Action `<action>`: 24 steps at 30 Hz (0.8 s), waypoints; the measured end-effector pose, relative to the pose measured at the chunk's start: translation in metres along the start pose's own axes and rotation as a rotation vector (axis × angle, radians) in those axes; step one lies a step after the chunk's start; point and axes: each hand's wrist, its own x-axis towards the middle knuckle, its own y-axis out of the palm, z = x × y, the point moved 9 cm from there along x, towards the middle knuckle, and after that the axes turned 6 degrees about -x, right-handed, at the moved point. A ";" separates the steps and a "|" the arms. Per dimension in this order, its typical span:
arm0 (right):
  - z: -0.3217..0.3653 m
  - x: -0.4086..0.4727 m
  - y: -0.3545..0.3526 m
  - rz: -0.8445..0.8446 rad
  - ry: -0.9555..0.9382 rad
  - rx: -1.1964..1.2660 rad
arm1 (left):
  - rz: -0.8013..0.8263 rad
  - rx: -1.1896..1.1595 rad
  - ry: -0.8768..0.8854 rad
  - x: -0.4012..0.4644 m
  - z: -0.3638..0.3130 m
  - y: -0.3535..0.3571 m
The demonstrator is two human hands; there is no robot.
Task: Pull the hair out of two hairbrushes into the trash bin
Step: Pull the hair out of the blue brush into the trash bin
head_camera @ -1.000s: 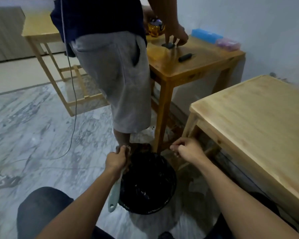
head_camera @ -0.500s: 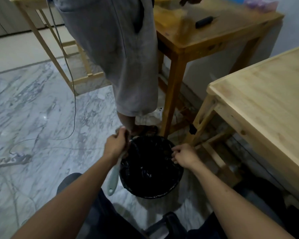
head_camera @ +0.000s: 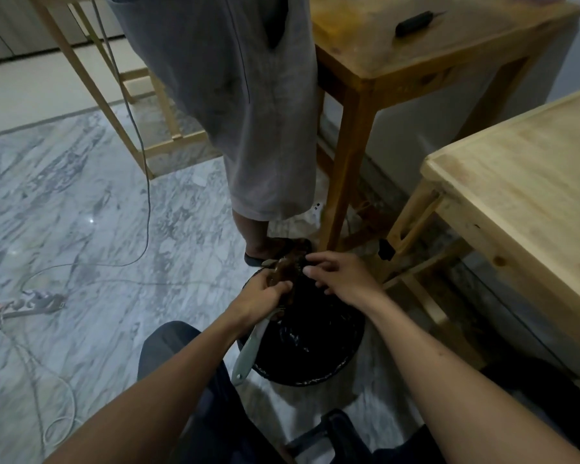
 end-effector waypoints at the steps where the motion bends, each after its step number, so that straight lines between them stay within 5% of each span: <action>1: 0.003 0.002 0.005 0.011 -0.006 0.008 | 0.012 0.006 0.023 -0.001 -0.002 0.000; 15: -0.004 0.021 0.004 -0.175 0.058 -0.145 | 0.078 0.068 -0.051 -0.014 0.016 -0.021; 24: -0.039 0.014 -0.029 -0.349 0.272 0.021 | -0.176 0.143 -0.010 -0.002 0.019 -0.062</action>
